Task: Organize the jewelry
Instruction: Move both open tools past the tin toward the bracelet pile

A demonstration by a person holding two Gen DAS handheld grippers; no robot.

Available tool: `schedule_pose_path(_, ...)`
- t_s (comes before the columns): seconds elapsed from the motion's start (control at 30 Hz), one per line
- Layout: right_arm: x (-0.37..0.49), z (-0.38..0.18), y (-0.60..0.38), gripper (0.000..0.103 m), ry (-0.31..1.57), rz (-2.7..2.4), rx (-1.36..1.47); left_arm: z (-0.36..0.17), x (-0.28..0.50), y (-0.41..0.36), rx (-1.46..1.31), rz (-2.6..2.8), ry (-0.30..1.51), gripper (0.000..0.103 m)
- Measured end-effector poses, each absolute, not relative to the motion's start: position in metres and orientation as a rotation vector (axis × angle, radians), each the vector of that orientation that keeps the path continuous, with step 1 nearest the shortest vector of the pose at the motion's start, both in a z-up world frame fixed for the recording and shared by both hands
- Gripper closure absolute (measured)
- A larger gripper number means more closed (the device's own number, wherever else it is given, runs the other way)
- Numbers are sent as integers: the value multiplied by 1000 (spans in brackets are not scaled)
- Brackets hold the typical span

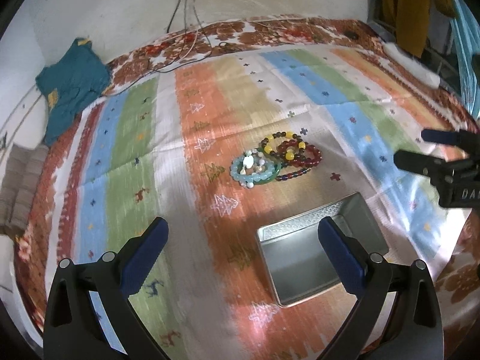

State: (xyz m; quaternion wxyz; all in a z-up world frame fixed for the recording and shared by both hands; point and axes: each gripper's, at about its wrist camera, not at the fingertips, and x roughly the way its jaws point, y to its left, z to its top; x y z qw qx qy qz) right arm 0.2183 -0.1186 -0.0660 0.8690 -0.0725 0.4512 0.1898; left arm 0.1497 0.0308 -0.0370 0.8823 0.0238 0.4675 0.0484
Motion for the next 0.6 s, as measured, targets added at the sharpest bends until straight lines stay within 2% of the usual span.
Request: schedule_pose_path(0.6,260,-85,-104,4,1000,388,-154,-55,188,40,17,85,1018,6)
